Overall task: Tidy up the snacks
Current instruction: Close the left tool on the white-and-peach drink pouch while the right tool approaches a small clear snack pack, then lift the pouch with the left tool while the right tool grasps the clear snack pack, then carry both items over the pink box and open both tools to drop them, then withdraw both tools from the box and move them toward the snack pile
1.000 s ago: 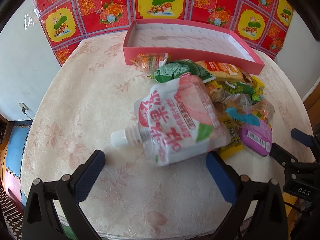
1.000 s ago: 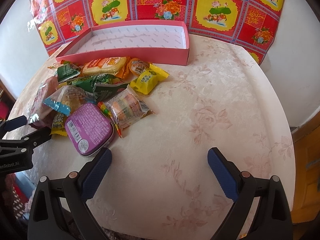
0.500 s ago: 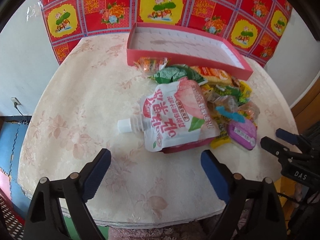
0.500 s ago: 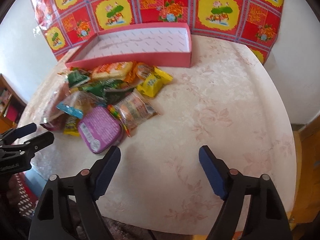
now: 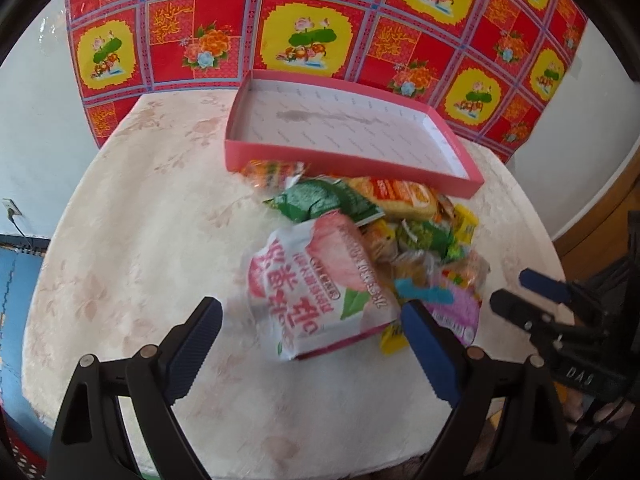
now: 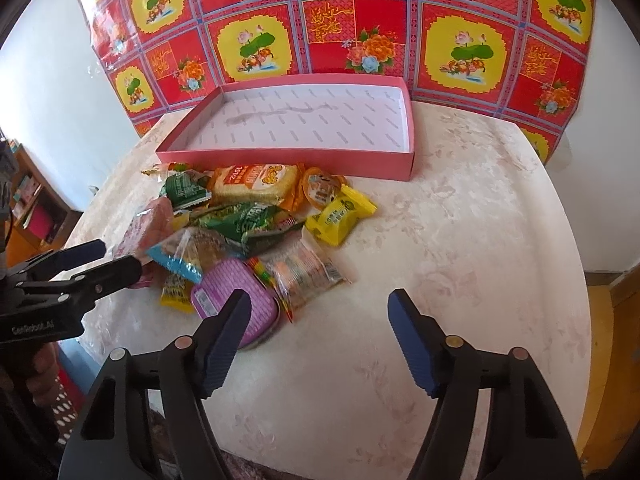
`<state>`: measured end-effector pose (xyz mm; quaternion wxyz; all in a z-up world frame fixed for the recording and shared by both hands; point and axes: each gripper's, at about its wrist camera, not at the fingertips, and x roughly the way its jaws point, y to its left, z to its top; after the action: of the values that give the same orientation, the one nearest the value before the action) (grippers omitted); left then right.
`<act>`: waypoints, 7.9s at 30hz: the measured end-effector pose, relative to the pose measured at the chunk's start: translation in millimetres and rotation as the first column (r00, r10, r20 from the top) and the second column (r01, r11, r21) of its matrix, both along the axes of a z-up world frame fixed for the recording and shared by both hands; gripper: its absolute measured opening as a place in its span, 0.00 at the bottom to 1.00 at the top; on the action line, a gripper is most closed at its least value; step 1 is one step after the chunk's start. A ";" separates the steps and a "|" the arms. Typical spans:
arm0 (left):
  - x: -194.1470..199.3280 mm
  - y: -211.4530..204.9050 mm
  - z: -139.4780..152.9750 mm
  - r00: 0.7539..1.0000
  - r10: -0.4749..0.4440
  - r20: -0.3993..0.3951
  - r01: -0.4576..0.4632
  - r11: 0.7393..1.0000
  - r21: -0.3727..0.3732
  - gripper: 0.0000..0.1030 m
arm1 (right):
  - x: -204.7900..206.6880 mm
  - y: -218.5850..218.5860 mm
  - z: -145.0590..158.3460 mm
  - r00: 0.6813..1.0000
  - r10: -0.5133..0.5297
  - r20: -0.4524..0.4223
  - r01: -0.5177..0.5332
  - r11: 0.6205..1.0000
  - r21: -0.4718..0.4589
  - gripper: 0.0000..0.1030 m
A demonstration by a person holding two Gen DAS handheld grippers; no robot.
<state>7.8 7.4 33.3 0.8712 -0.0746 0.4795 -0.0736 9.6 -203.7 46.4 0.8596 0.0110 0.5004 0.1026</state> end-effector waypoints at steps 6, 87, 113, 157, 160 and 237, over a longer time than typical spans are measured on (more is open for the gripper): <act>8.1 -3.8 -4.9 1.000 0.012 0.001 -0.012 0.999 0.029 0.92 | 6.4 3.2 -6.4 1.000 0.003 -0.018 -0.003 1.000 0.020 0.62; 22.9 13.6 27.1 0.994 0.072 0.084 -0.076 0.996 0.047 0.80 | 32.4 2.5 -25.3 1.000 -0.006 0.001 0.006 1.000 0.021 0.31; 33.9 12.6 42.4 0.992 0.050 0.117 -0.057 0.997 0.050 0.80 | 13.1 -5.4 20.5 0.990 0.015 0.137 -0.028 0.995 0.097 0.03; 214.8 -18.7 19.4 0.993 -0.013 0.114 -0.002 0.991 0.130 0.80 | 197.0 -1.1 24.0 0.977 0.035 0.211 -0.050 0.997 0.065 0.02; 224.6 -19.3 11.7 0.994 -0.007 0.105 -0.007 0.991 0.137 0.80 | 207.7 -1.6 14.7 0.980 0.033 0.195 -0.045 0.997 0.062 0.03; 124.4 8.2 29.7 0.994 0.091 0.067 -0.098 0.987 0.124 0.87 | 108.0 -18.7 36.7 0.991 -0.072 0.114 0.057 0.990 0.131 0.39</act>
<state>132.3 15.6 63.0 0.8910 -0.0393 0.4523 -0.0038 117.6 -222.4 83.2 0.8882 0.0760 0.4403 0.1070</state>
